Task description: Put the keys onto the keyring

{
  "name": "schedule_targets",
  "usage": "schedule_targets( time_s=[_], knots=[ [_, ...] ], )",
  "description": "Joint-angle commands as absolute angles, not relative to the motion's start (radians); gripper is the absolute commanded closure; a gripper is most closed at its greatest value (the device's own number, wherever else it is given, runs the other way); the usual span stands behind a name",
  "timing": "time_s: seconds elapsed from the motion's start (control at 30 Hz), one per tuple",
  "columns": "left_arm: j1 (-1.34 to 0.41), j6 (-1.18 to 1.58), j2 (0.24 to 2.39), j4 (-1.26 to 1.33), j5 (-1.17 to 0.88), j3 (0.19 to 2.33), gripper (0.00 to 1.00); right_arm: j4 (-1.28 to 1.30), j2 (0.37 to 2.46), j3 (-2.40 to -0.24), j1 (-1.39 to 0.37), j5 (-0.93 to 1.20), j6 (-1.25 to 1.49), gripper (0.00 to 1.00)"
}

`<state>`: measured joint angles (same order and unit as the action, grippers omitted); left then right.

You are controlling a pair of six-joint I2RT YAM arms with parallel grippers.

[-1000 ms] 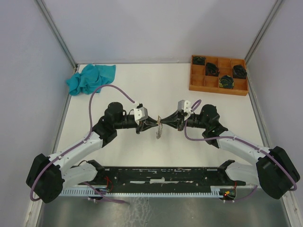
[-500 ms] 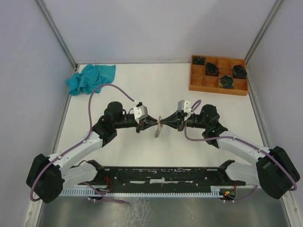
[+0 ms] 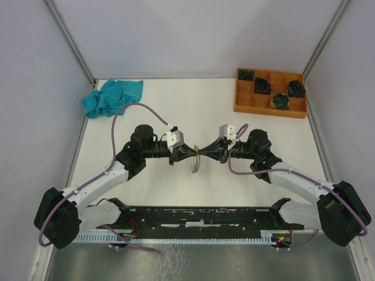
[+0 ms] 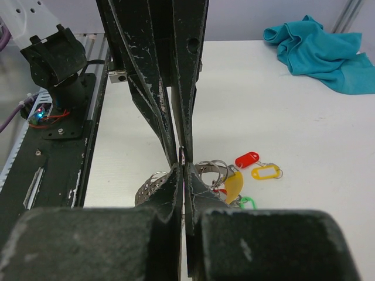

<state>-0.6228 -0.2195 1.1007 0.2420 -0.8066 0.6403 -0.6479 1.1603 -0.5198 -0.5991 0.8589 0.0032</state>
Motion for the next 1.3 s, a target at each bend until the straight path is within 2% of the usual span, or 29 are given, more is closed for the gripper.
schedule_targets(
  time_s=[0.0, 0.2, 0.3, 0.53, 0.97, 1.17, 1.27],
  knots=[
    [-0.616, -0.190, 1.102, 0.294, -0.848, 0.685, 0.85, -0.682, 1.156, -0.571, -0.598, 0.900, 0.004, 0.99],
    [-0.617, -0.194, 1.106, 0.285, -0.862, 0.689, 0.96, -0.679, 1.162, -0.577, -0.598, 0.902, 0.005, 0.99],
    [-0.617, -0.198, 1.107, 0.278, -0.865, 0.692, 0.97, -0.678, 1.159, -0.576, -0.599, 0.900, 0.005, 0.99],
    [-0.617, -0.198, 1.109, 0.275, -0.867, 0.690, 0.89, -0.684, 1.154, -0.578, -0.598, 0.900, 0.008, 0.99],
    [-0.617, -0.197, 1.121, 0.270, -0.864, 0.692, 0.85, -0.707, 1.144, -0.573, -0.599, 0.893, 0.019, 0.99],
    [-0.618, -0.202, 1.119, 0.264, -0.864, 0.696, 0.96, -0.704, 1.145, -0.573, -0.598, 0.892, 0.021, 0.99],
    [-0.617, -0.218, 1.111, 0.242, -0.850, 0.701, 0.97, -0.666, 1.134, -0.576, -0.598, 0.878, 0.009, 0.98]
  ],
)
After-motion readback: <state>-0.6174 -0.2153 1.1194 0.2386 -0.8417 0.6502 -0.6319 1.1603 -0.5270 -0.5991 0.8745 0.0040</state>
